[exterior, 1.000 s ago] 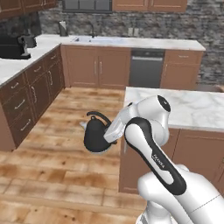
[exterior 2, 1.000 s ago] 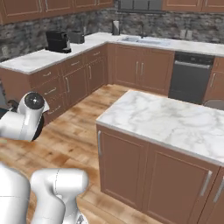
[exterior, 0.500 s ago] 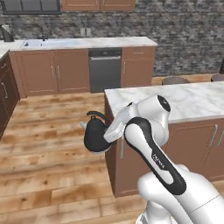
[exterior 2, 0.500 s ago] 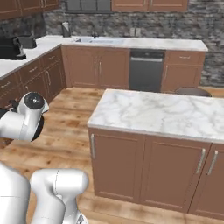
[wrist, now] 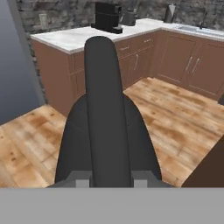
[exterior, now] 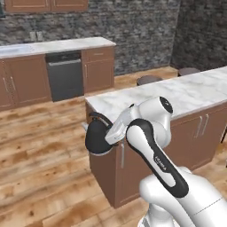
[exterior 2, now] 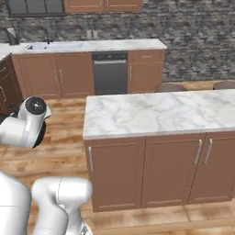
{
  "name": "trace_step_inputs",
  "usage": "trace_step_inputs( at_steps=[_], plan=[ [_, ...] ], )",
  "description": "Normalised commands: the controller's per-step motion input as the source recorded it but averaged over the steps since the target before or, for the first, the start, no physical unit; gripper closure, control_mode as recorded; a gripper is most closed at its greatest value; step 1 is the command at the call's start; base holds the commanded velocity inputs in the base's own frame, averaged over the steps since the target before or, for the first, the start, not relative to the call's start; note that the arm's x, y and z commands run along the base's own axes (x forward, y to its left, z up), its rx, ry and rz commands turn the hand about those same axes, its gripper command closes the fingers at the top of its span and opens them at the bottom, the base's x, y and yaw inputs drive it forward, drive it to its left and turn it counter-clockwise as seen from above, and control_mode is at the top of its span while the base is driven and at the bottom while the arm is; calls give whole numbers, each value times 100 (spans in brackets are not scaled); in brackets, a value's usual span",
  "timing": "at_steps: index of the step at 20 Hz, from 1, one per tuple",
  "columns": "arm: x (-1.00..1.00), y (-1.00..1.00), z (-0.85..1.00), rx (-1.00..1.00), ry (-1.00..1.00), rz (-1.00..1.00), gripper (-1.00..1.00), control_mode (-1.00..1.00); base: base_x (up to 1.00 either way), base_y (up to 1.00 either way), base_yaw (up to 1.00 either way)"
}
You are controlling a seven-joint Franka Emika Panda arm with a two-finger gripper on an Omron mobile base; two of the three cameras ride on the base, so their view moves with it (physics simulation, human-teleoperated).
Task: The kettle is done boiling. Turn off the stove, then wait for 300 timesteps before moving the kettle to the dining table.
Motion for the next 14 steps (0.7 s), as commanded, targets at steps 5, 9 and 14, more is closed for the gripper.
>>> trace_step_inputs(
  at_steps=[5, 9, 14],
  plan=[
    [0, 0, 0, 0, 0, 0, 100, 100, 40, 69, -50],
    [0, 0, 0, 0, 0, 0, 100, 100, 39, 75, -47],
    [0, 0, 0, 0, 0, 0, 100, 100, 40, 77, -47]
  ],
)
